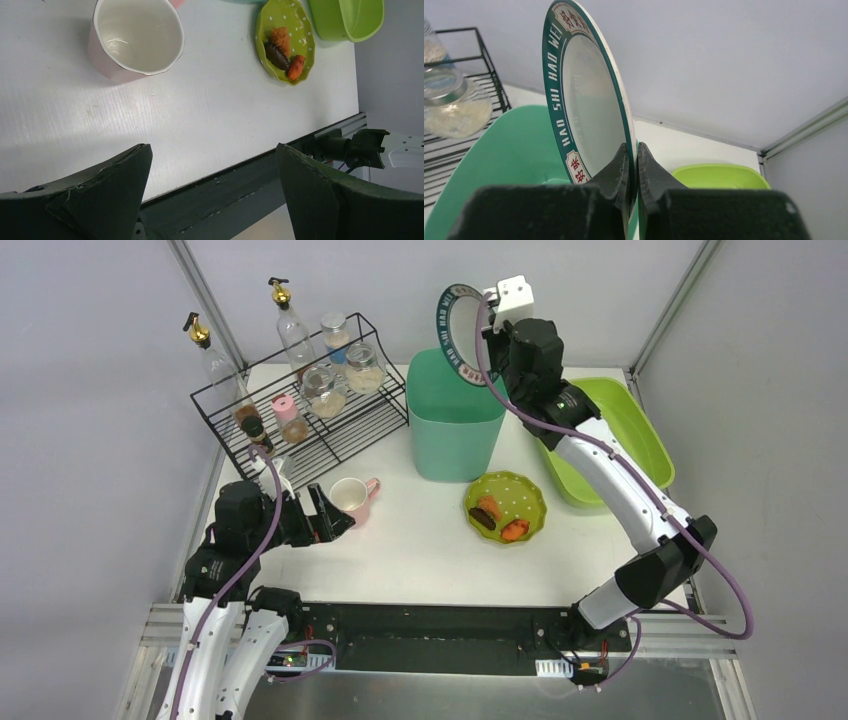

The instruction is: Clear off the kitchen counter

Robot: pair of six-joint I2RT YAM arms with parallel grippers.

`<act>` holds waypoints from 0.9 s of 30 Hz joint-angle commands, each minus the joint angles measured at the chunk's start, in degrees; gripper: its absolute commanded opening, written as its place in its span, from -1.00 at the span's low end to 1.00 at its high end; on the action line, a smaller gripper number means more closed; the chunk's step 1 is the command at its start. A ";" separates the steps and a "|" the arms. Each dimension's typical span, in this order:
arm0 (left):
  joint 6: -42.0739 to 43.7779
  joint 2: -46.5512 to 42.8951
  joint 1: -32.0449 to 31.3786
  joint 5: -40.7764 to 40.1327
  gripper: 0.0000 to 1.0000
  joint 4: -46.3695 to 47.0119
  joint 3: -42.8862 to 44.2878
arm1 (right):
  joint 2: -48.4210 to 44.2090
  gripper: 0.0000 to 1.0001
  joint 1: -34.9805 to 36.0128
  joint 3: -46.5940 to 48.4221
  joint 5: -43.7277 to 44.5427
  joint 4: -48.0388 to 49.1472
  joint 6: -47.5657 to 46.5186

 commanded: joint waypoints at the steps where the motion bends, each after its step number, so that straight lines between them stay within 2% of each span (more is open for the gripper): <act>1: 0.38 0.20 0.28 1.14 0.99 2.23 -0.32 | -5.99 -1.00 -0.62 4.65 8.75 11.25 -2.10; 9: 0.39 0.47 0.28 1.23 0.99 2.22 -0.30 | -11.90 -1.00 -8.31 1.27 19.19 6.50 5.68; 12: 0.42 0.49 0.27 1.23 0.99 2.23 -0.28 | -13.55 -1.00 -14.44 0.38 19.45 0.45 13.81; 17: 0.36 0.47 0.28 1.14 1.00 2.23 -0.25 | -15.29 -1.00 -27.57 -2.28 10.91 -12.60 32.39; 20: 0.34 0.61 0.28 1.20 0.99 2.20 -0.31 | -15.64 -1.00 -35.57 -6.56 3.61 -16.03 42.33; 23: 0.38 0.61 0.28 1.14 0.99 2.22 -0.29 | -16.23 -1.00 -44.04 -12.24 -3.70 -16.07 51.79; 27: 0.39 0.61 0.28 1.14 0.99 2.18 -0.24 | -15.60 -1.00 -47.29 -19.18 -5.99 -13.34 56.13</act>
